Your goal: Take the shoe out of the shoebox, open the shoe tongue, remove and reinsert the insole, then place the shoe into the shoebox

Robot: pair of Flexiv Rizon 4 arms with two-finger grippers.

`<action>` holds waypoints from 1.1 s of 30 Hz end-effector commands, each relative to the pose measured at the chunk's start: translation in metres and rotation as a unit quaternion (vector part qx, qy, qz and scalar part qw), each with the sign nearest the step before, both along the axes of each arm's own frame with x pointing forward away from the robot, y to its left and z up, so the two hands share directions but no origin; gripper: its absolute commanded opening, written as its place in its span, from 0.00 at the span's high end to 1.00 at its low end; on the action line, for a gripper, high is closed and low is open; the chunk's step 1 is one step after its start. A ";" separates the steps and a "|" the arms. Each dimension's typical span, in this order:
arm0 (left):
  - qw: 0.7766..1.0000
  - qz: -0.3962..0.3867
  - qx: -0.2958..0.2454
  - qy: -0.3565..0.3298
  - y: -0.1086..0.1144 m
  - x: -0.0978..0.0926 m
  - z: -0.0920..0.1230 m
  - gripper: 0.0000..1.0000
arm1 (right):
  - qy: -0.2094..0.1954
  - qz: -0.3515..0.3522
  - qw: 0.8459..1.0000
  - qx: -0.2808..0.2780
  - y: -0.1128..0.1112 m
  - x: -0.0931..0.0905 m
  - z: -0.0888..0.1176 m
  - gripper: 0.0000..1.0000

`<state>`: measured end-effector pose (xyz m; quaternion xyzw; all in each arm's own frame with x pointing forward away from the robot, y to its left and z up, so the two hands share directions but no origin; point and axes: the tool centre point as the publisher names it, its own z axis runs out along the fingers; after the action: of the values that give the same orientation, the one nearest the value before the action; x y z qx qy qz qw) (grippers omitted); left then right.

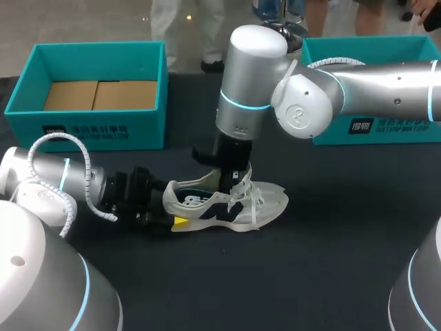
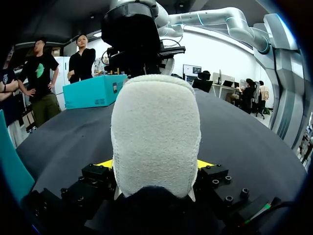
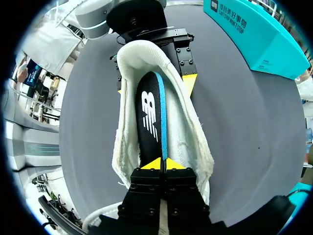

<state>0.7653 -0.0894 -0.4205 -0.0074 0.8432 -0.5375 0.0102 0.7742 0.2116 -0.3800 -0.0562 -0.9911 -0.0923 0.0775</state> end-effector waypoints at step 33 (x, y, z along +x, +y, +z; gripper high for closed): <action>1.000 0.001 0.002 0.000 0.000 0.002 -0.002 1.00 | -0.043 0.050 0.990 0.127 0.019 0.027 0.033 1.00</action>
<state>0.7660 -0.0891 -0.4206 -0.0079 0.8434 -0.5372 0.0105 0.7927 0.2213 -0.3438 -0.0004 -0.9767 -0.2125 0.0303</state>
